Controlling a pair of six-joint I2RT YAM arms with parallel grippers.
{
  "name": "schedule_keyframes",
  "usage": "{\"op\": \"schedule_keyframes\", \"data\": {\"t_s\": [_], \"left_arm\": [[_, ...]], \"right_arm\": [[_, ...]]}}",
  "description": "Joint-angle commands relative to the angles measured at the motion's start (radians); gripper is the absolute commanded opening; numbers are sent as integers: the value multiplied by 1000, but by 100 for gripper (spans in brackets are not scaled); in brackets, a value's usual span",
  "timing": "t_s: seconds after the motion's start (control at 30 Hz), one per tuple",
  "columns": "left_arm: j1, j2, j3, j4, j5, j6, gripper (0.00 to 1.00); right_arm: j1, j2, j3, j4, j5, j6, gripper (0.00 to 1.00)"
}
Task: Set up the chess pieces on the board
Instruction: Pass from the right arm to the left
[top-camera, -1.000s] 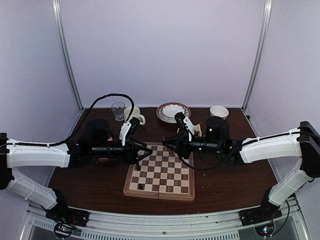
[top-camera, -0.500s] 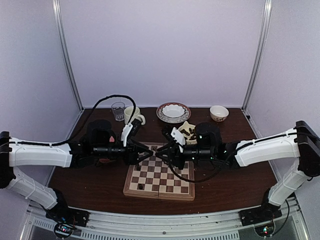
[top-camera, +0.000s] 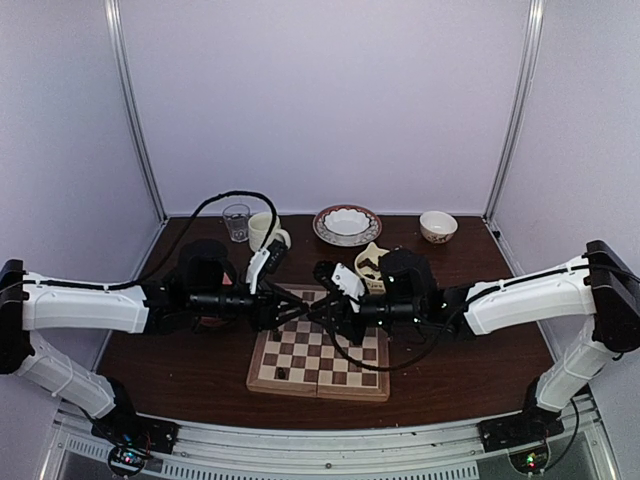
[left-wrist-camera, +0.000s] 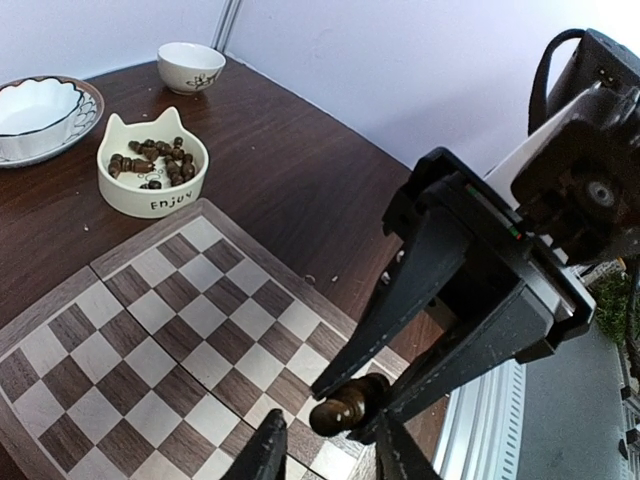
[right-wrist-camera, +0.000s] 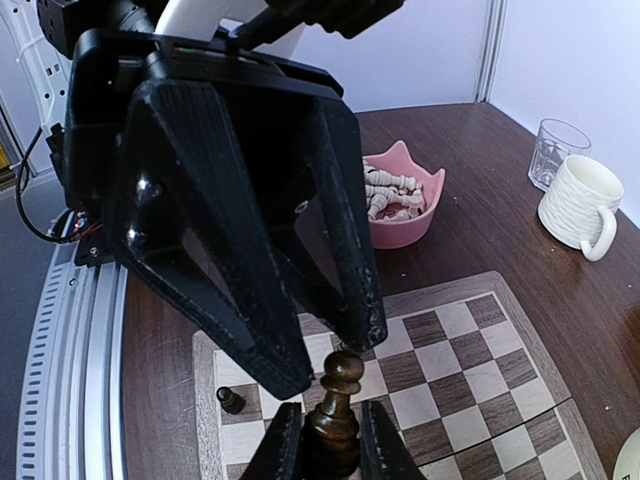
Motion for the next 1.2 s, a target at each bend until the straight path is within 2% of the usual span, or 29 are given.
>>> {"op": "schedule_keyframes", "data": {"t_s": [0.0,0.13,0.27,0.4,0.77,1.0,1.1,1.17], "left_arm": [[-5,10,31,34,25,-4,31],[-4,13,31,32,27,-4,28],[-4,16,38,22,26,-3,32],[-4,25,42,19,31,-4,31],[-4,47,61,7,62,-3,18],[-3,44,62,2,59,1,1],[-3,40,61,0,55,2,0],[-3,39,61,-4,49,0,3]], "right_arm": [[12,9,30,-7,24,-20,13],[17,7,32,-10,27,-24,13],[21,7,32,-11,27,-28,12],[27,9,35,-17,34,-33,13],[29,10,38,-24,55,-38,13],[29,9,38,-23,61,-38,16],[29,7,37,-24,62,-40,16],[29,6,37,-24,62,-40,15]]}}
